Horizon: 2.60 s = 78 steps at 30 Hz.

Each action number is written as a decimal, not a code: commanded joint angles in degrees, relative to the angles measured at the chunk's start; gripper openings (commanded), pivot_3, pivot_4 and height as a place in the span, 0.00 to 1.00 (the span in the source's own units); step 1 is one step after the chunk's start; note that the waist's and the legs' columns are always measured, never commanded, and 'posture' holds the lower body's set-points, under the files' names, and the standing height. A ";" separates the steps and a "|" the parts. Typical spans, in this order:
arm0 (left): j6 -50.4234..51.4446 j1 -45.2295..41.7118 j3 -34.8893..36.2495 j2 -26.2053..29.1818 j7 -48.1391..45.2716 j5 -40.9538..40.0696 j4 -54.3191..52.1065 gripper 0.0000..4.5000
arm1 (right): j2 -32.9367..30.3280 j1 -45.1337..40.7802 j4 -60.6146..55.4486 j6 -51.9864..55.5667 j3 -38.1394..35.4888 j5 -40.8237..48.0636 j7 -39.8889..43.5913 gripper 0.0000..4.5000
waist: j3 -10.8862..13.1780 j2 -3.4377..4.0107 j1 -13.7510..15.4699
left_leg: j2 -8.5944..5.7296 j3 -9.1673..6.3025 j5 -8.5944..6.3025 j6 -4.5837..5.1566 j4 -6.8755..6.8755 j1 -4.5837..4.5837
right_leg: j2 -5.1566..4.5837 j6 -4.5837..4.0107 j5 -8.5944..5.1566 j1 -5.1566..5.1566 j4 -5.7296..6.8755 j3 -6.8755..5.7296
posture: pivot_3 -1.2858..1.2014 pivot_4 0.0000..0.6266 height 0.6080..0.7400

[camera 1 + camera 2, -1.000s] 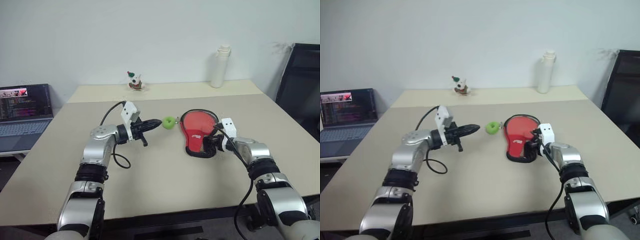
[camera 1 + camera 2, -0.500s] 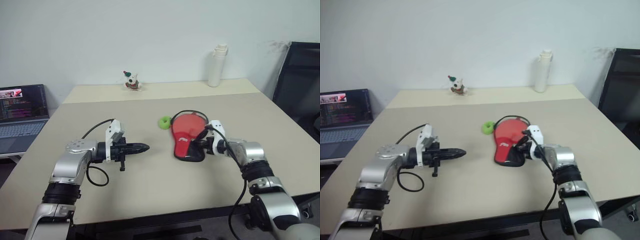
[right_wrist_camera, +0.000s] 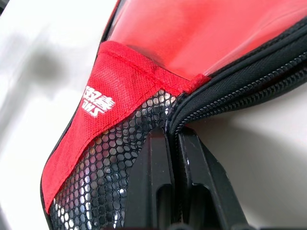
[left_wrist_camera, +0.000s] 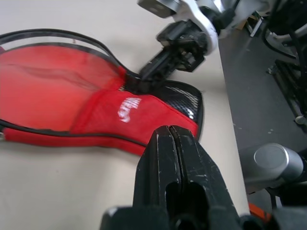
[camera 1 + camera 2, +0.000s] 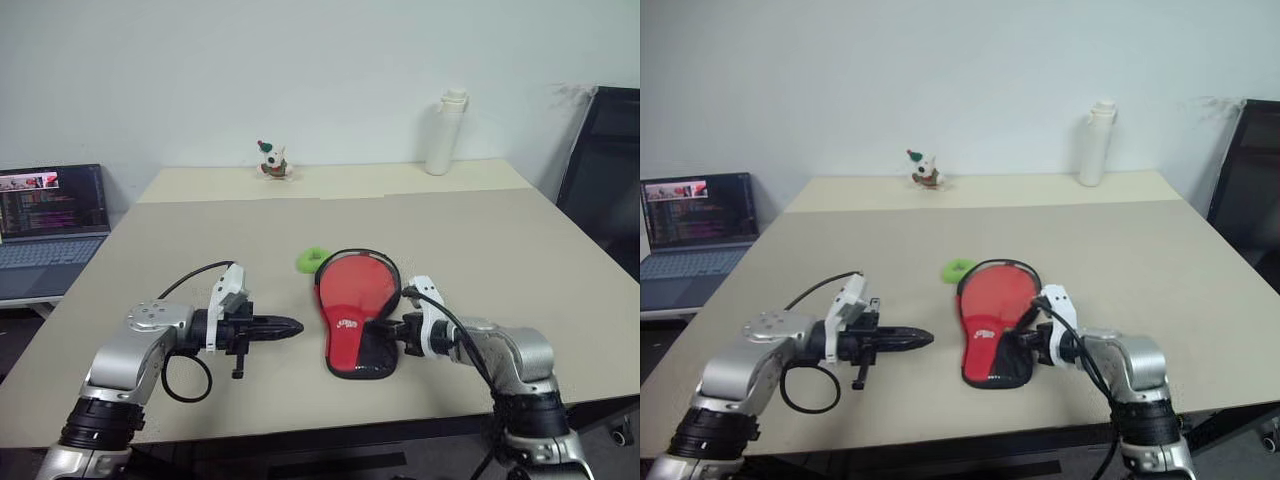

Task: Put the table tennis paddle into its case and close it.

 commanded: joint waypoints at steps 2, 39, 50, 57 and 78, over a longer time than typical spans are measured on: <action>0.36 0.03 -0.70 1.17 -0.81 -1.71 -2.83 0.00 | -0.81 4.79 -8.75 6.04 -3.18 3.71 -1.20 0.01 | 0.00 0.00 0.25 | -0.01 -0.02 0.00 0.00 -0.01 0.00 | 0.00 0.01 -0.02 0.01 -0.04 -0.02 | 0.52 0.24 1.00; -0.42 -2.42 -1.44 -1.42 7.03 0.48 1.48 0.00 | -15.37 13.36 -25.98 8.34 -6.19 15.42 2.03 0.72 | -0.01 -0.04 1.23 | -0.05 -0.01 -0.01 0.00 0.00 -0.06 | -0.02 0.10 -0.08 0.05 -0.20 -0.02 | 0.52 0.24 1.00; -10.00 -17.23 -1.83 -8.32 17.86 8.21 22.05 0.14 | -13.31 0.50 -16.95 -2.46 -4.04 15.40 0.92 1.00 | -0.04 -0.16 1.12 | -0.07 -0.05 0.00 0.01 0.03 0.05 | 0.02 0.13 -0.06 0.20 -0.23 -0.08 | 0.52 0.24 1.00; -15.51 -26.12 -2.67 -12.96 20.50 12.79 38.49 0.68 | -8.65 -5.36 -8.68 -9.89 1.46 11.22 -2.41 1.00 | -0.04 -0.16 1.29 | -0.08 -0.03 -0.01 0.02 -0.01 -0.22 | 0.00 0.05 0.02 0.12 -0.57 -0.13 | 0.52 0.24 1.00; -26.17 -40.97 -5.58 -23.35 32.09 28.73 76.82 0.87 | -5.49 -4.54 -7.92 -14.18 4.79 8.61 -6.94 1.00 | -0.06 -0.19 1.31 | -0.09 0.01 -0.02 0.03 0.02 -0.20 | -0.01 0.08 0.05 0.22 -0.59 -0.26 | 0.52 0.24 1.00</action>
